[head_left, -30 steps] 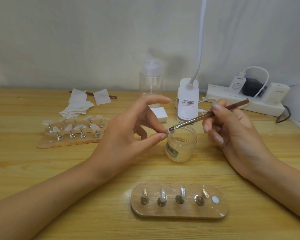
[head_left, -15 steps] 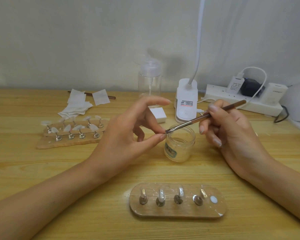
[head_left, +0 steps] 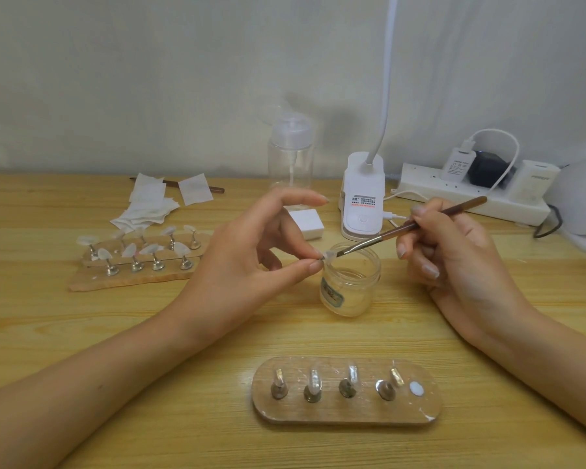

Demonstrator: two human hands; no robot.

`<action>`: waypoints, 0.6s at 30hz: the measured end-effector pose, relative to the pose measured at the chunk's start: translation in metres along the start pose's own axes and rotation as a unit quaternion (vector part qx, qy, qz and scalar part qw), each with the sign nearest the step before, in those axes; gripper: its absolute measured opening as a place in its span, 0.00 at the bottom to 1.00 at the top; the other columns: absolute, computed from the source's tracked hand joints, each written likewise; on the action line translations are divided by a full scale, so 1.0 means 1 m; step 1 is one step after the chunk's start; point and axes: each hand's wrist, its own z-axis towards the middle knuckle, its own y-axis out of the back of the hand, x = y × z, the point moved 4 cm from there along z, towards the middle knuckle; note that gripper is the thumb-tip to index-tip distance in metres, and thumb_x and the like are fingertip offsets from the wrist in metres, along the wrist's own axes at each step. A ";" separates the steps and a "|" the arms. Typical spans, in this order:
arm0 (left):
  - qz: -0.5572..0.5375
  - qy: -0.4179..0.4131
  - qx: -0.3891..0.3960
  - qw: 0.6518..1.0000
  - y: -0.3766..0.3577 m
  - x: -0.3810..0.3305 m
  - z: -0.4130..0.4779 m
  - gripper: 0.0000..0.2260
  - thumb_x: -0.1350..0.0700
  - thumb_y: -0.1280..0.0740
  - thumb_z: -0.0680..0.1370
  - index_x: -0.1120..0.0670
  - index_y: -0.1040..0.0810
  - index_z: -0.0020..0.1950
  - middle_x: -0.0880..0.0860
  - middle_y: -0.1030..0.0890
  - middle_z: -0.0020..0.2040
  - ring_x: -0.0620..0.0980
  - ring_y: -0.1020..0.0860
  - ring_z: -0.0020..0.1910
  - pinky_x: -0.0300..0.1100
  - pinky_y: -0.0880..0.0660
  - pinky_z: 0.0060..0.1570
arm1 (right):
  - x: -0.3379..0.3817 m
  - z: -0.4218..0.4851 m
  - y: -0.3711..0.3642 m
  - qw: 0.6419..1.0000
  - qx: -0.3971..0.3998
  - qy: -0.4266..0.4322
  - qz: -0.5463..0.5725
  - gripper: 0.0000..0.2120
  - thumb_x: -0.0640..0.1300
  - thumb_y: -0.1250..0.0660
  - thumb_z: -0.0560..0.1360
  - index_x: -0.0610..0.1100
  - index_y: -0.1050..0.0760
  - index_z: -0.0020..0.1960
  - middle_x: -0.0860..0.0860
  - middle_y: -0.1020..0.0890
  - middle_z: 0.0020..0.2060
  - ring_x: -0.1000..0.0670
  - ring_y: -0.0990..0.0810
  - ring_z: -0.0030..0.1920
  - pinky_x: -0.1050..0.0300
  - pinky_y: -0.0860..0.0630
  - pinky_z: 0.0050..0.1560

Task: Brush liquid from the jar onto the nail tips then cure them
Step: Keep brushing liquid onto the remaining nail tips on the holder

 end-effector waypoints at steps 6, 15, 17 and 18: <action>-0.001 0.009 -0.001 1.000 0.000 0.001 0.001 0.24 0.64 0.25 0.74 0.49 0.25 0.66 0.46 0.19 0.39 0.43 0.17 0.45 0.47 0.21 0.36 | 0.002 -0.003 -0.007 0.999 0.043 0.022 -0.017 0.09 0.51 0.35 0.73 0.47 0.32 0.39 0.46 0.19 0.30 0.55 0.35 0.22 0.66 0.39 0.24; -0.008 0.008 0.002 1.000 -0.001 0.001 0.001 0.23 0.62 0.25 0.74 0.48 0.25 0.66 0.47 0.19 0.39 0.44 0.17 0.45 0.47 0.22 0.34 | 0.003 -0.003 -0.007 0.998 0.044 0.039 -0.030 0.09 0.51 0.36 0.73 0.47 0.32 0.40 0.47 0.18 0.31 0.55 0.35 0.22 0.56 0.46 0.29; -0.009 0.008 0.001 1.000 -0.001 0.001 0.001 0.23 0.64 0.25 0.74 0.49 0.25 0.66 0.48 0.19 0.39 0.44 0.17 0.44 0.47 0.22 0.33 | 0.002 -0.001 -0.005 0.999 0.022 0.030 -0.027 0.09 0.50 0.35 0.72 0.47 0.32 0.40 0.46 0.20 0.30 0.55 0.36 0.21 0.61 0.45 0.26; -0.008 0.009 0.001 1.000 -0.001 0.001 0.001 0.23 0.64 0.25 0.75 0.49 0.25 0.66 0.48 0.19 0.39 0.43 0.17 0.44 0.47 0.22 0.33 | 0.001 -0.001 -0.002 0.999 0.007 0.026 -0.018 0.09 0.50 0.34 0.71 0.47 0.32 0.40 0.46 0.20 0.28 0.55 0.36 0.21 0.64 0.44 0.24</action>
